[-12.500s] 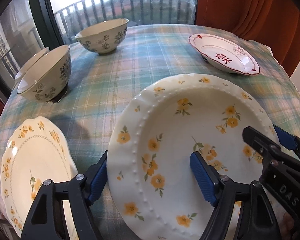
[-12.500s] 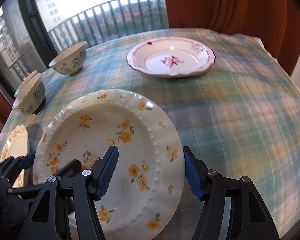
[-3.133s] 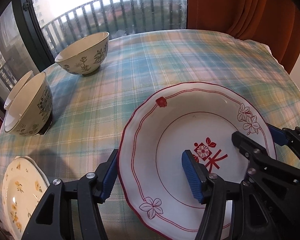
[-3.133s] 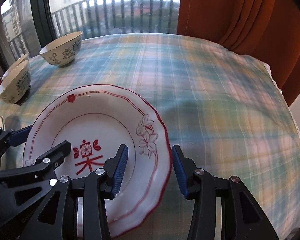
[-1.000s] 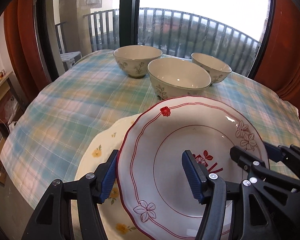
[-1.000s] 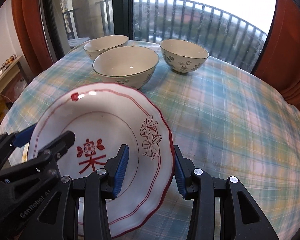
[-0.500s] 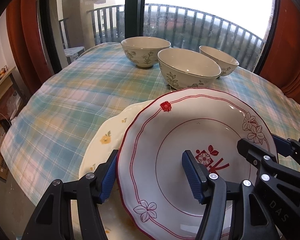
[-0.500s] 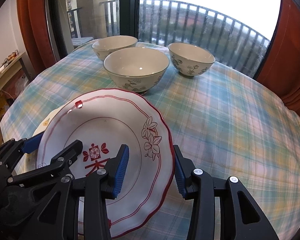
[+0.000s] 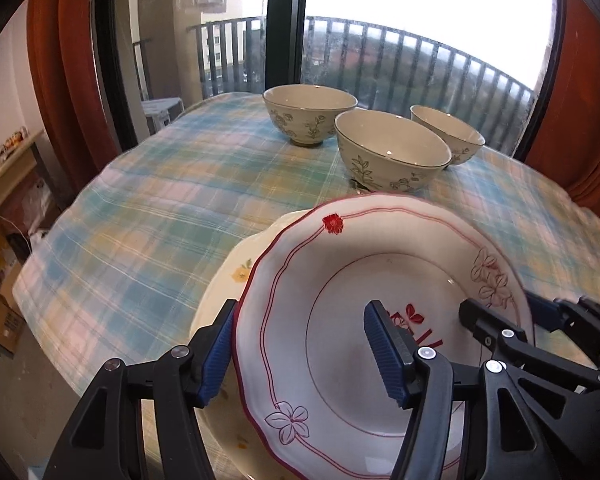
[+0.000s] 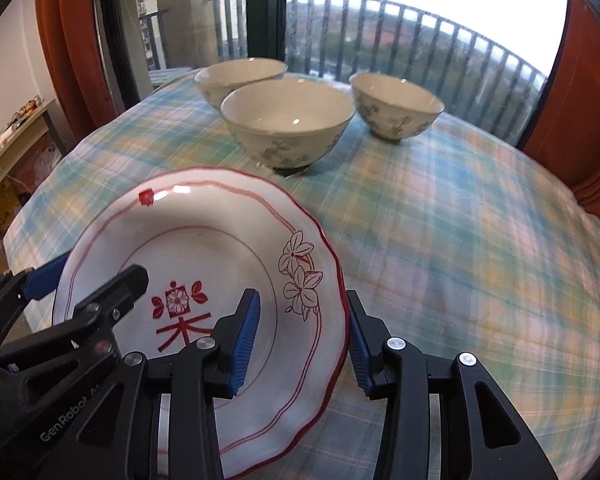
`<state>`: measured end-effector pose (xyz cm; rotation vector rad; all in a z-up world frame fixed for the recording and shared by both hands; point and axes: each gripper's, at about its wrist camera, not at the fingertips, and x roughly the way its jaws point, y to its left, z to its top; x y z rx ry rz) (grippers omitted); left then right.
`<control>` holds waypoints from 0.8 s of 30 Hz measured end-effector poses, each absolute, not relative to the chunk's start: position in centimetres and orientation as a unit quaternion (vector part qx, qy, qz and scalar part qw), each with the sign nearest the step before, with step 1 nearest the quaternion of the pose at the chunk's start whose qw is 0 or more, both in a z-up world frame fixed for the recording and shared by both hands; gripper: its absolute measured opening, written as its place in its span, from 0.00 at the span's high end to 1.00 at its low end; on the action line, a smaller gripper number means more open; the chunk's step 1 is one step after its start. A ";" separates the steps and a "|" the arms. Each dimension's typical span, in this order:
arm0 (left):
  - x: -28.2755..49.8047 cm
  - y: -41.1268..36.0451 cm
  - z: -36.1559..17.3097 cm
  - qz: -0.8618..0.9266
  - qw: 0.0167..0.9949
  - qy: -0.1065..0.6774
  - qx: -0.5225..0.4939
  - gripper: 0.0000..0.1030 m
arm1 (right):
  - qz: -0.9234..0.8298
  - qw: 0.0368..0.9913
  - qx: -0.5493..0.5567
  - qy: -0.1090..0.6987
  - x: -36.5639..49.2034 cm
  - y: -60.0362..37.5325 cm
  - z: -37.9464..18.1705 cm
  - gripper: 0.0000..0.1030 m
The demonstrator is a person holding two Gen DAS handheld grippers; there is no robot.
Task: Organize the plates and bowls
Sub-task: 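Carry the red-rimmed dish over the yellow-flower plate stack and lower it, then open the right gripper and release the dish onto the stack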
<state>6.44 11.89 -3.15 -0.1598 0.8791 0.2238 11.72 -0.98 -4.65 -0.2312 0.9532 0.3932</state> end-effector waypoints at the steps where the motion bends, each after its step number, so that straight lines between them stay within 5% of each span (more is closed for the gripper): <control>1: 6.5 11.9 -3.2 0.111 0.897 0.422 -0.073 0.39 | 0.185 0.865 -0.115 0.451 11.6 -0.8 -4.7 0.55; 16: 6.6 11.5 -3.7 0.129 0.904 0.405 -0.036 0.38 | 0.181 0.876 -0.125 0.429 10.8 -0.6 -5.0 0.56; 24: 6.8 11.9 -3.7 0.127 0.903 0.408 -0.041 0.26 | 0.177 0.875 -0.122 0.433 10.8 -1.0 -5.0 0.55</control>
